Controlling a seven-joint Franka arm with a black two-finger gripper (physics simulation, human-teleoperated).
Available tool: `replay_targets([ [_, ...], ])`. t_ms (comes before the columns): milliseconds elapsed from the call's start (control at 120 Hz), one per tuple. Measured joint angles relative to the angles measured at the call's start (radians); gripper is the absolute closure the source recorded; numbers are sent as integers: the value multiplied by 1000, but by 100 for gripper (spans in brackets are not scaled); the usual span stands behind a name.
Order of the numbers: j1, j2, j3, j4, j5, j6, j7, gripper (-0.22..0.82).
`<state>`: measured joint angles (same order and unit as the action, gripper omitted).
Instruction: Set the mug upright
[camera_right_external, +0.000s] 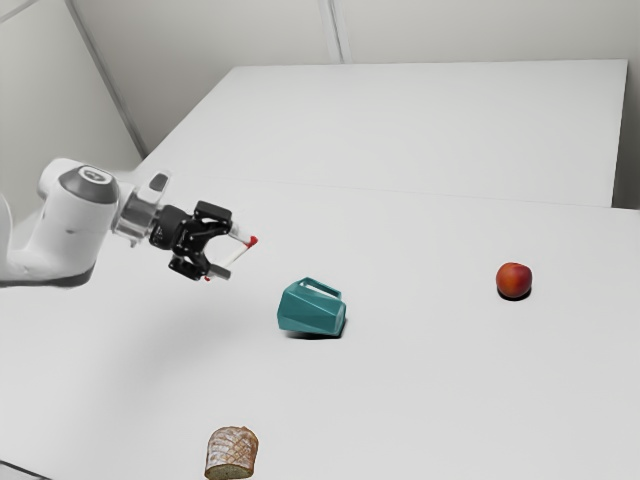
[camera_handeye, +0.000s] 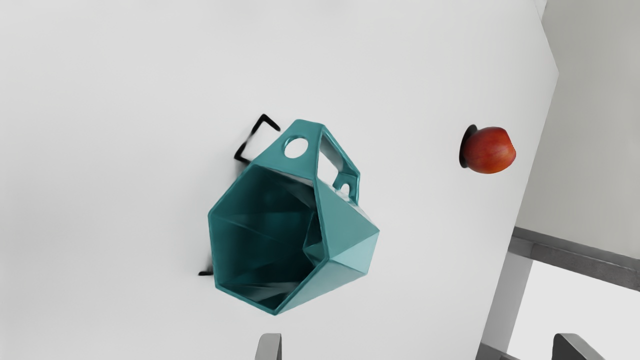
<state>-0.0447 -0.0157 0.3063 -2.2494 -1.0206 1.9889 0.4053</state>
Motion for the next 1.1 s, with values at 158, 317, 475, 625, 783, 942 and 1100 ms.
replay_targets([
  [158, 58, 94, 2, -24, -215, 80, 230, 1],
  [317, -109, 183, -8, -28, -360, 112, 418, 2],
  [475, -122, 194, -17, -39, -421, 127, 563, 2],
  [625, -137, 196, -65, -52, -481, 140, 670, 2],
  [783, -140, 196, -80, -69, -524, 148, 757, 3],
  [942, -139, 197, -85, -69, -552, 152, 821, 39],
  [1100, -139, 196, -85, -68, -559, 153, 869, 63],
])
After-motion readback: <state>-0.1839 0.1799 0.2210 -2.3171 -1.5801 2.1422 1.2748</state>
